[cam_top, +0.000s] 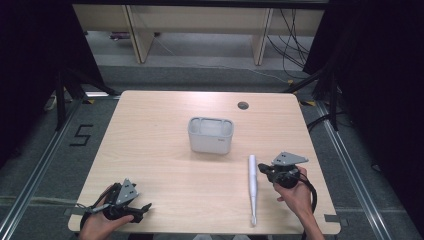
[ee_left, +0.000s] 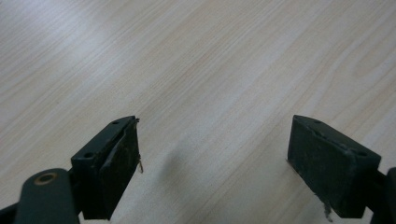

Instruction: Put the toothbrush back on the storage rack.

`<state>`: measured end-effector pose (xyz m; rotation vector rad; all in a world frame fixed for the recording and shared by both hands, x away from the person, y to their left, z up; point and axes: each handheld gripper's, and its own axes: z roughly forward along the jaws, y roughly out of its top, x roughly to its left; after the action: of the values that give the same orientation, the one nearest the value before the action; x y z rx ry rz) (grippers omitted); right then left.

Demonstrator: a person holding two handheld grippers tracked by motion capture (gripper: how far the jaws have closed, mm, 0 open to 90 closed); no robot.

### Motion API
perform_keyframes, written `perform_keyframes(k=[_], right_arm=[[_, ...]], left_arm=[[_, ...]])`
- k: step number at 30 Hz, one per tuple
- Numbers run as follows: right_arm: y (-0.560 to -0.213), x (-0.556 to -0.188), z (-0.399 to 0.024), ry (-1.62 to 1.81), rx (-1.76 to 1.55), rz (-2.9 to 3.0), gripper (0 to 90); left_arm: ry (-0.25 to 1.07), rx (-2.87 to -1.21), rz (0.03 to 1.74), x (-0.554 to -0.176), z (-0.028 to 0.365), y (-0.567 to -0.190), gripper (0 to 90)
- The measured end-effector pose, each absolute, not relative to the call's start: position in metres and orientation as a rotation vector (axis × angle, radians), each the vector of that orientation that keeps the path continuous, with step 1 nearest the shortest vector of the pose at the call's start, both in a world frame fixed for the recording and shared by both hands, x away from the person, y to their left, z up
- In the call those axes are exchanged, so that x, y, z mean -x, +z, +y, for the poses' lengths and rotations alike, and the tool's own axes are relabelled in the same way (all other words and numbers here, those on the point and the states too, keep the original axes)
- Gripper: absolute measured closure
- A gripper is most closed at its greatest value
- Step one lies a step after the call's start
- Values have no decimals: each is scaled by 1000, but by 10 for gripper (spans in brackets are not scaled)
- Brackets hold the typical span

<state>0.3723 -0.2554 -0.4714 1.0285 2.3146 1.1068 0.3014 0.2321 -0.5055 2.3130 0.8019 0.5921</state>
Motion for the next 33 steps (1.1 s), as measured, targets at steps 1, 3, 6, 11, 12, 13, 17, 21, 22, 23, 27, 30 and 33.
perform_keyframes(k=[1,3,6,11,12,13,17,21,22,23,27,30,33], right_arm=[[-471,-374,-254,1102,-1030,2322,895],[-471,-377,-253,1101,-1023,2327,897],[-472,-384,-248,1109,-995,2335,900],[-474,-395,-240,1102,-985,2366,900],[-475,-398,-239,1114,-968,2361,900],[-476,-399,-237,1116,-991,2361,900],[-478,-407,-233,1092,-962,2384,900],[-478,-413,-227,1076,-960,2395,900],[-478,-413,-227,1076,-960,2395,900],[-480,-416,-225,1063,-941,2402,900],[-481,-418,-223,1033,-967,2420,900],[-485,-420,-222,999,-999,2437,900],[-487,-422,-224,986,-990,2440,900]], left_arm=[[594,-2318,796,-301,232,-505,162],[593,-2314,800,-301,232,-505,162],[592,-2314,802,-301,232,-505,162],[594,-2317,796,-301,232,-505,162],[595,-2315,798,-301,232,-505,163],[594,-2319,807,-301,232,-504,162],[593,-2321,804,-301,232,-504,162],[590,-2323,801,-301,232,-504,162],[590,-2323,801,-301,232,-504,162],[592,-2325,799,-301,232,-504,162],[592,-2327,796,-301,232,-503,162],[588,-2311,797,-301,232,-504,162],[591,-2308,805,-301,232,-505,162]])
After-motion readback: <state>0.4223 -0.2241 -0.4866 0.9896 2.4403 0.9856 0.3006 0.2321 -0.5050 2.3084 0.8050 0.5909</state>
